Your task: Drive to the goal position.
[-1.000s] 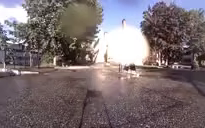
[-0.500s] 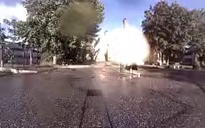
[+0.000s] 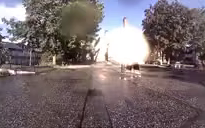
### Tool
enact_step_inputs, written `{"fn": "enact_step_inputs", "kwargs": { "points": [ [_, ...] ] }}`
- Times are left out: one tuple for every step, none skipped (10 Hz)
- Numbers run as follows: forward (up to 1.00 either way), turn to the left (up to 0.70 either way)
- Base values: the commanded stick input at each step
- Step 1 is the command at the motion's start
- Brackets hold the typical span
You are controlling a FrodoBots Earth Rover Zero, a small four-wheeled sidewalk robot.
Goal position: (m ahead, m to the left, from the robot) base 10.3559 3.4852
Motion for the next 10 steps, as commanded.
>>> {"fn": "enact_step_inputs", "kwargs": {
  "points": [
    [0.50,0.00],
    [0.50,0.00],
    [0.50,0.00],
    [0.50,0.00],
    [0.50,0.00],
    [0.50,0.00],
    [0.50,0.00],
    [0.50,0.00],
    [0.50,0.00],
    [0.50,0.00]
  ]
}}
